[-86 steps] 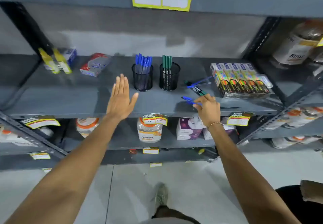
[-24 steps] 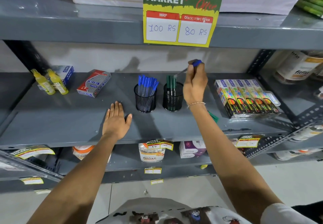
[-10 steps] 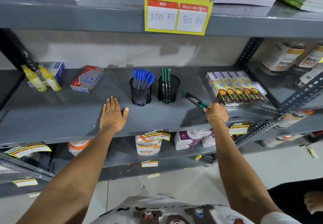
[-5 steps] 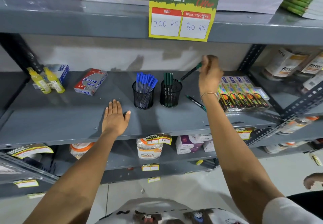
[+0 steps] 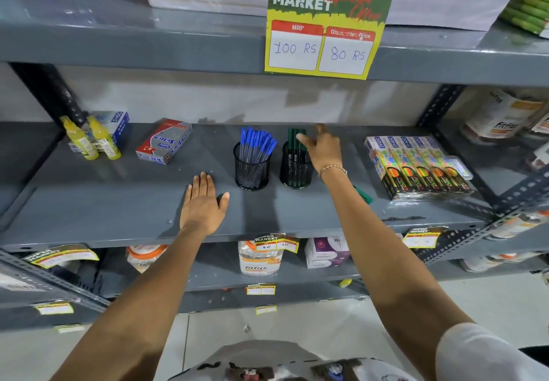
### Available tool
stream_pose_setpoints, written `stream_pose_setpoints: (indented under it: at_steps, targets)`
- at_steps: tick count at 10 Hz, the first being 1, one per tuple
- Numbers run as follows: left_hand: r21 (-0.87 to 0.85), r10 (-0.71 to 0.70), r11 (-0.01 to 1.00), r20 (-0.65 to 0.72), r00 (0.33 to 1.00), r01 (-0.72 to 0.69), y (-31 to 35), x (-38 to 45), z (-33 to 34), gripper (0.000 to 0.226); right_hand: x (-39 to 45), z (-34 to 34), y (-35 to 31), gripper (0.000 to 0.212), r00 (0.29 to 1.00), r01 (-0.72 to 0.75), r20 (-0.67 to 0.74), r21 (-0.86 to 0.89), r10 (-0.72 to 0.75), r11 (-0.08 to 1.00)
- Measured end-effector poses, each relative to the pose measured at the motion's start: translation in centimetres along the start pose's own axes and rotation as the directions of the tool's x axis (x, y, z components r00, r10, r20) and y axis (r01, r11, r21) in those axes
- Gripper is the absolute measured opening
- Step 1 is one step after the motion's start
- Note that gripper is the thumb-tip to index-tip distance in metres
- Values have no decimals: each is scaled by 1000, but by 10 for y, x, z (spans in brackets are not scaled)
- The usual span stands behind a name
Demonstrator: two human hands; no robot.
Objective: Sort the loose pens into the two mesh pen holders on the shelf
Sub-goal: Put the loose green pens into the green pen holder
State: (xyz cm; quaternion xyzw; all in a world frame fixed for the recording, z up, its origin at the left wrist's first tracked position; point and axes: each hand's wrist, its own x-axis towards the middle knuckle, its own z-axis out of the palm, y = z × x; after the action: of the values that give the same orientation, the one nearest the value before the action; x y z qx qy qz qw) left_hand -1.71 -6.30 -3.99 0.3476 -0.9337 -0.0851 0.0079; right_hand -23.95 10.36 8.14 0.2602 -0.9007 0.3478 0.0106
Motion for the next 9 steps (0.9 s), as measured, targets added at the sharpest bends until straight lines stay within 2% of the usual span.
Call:
stream_pose_setpoints:
  at_steps: [1,2,3,4,5,6,7,8,9]
  targets:
    - [3,3,1000,-2,1000,-3,0,0,0,74,-1,-8,11,46,997,-52,-62,38,54,998]
    - [4,1,1000,1,1000,-1,0,0,0,73,-10,-21,41,25,960,-235,-152,29,237,971]
    - [-1,1,1000,3,1000,-1,2,-1,-1,73,-25,-33,78,23,898,-437,-134,-149,419,887]
    - [-11,0,1000,3,1000,0,2,-2,-2,74,-43,-39,102,44,818,-552,-36,-331,574,765]
    - [-8,1,1000,6,1000,-1,3,-1,-3,73,-55,-39,112,50,792,-558,-2,-410,611,722]
    - [-8,2,1000,10,1000,-2,3,-2,-3,73,-58,-37,109,51,811,-534,-28,-442,584,721]
    - [-7,1,1000,13,1000,-1,3,-2,-3,73,-48,-42,99,41,858,-481,4,-343,513,807]
    - [-3,1,1000,17,1000,-1,1,-1,-2,74,-35,-54,82,24,914,-404,-29,27,405,914]
    - [-5,2,1000,15,1000,-2,1,-1,-2,74,-26,-65,59,30,869,-265,-260,473,421,840]
